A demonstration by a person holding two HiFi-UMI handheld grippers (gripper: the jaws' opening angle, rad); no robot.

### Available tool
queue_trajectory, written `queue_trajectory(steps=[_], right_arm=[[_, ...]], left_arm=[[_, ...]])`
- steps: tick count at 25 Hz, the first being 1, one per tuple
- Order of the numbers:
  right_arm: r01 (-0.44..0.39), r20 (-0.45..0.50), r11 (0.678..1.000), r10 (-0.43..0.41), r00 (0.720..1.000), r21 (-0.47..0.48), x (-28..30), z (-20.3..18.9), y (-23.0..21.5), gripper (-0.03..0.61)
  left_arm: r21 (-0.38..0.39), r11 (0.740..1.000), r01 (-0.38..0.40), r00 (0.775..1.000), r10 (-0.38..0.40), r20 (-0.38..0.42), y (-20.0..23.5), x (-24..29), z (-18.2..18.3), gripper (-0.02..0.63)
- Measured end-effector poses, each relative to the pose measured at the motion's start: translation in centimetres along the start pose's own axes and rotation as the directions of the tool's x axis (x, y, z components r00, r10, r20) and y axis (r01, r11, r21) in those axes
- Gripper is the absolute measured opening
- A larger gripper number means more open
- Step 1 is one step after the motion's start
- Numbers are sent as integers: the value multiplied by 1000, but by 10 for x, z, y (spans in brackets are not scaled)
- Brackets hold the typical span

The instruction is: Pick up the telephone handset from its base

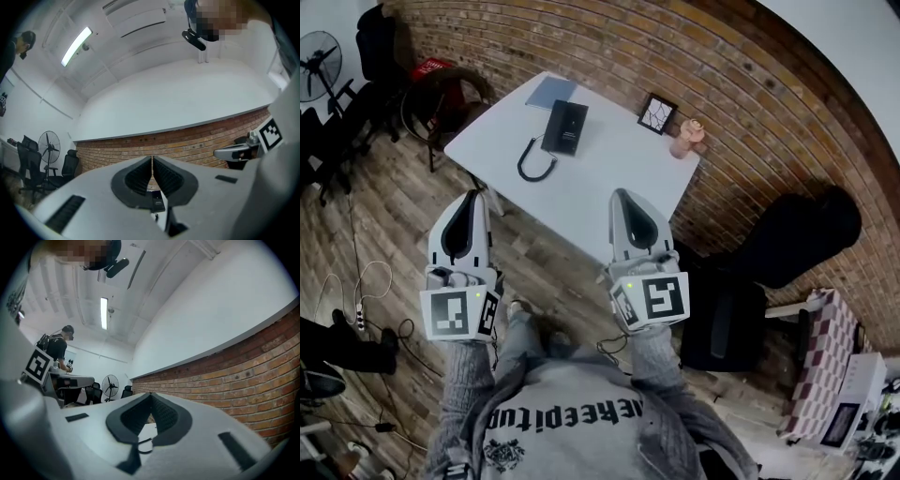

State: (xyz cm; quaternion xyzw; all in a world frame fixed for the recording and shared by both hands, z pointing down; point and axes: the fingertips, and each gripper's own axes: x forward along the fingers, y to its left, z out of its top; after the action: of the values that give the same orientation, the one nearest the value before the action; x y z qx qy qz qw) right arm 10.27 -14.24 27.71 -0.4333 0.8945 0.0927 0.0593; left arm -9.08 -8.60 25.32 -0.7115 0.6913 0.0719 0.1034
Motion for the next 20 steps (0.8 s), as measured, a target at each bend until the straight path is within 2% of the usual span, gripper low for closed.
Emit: queue_trajectory(steps=[9,20], right_arm=[[19,-5,1000,-19,1000,-15,49,-10,-10,5],[43,-21,999,-43,999,-33,144,-29,-8,5]], left_arm=[[-9,1000,29,1000,-29,4,23,47,-16,12],[-30,998,55,998,-55,-1,86,123,-43,12]])
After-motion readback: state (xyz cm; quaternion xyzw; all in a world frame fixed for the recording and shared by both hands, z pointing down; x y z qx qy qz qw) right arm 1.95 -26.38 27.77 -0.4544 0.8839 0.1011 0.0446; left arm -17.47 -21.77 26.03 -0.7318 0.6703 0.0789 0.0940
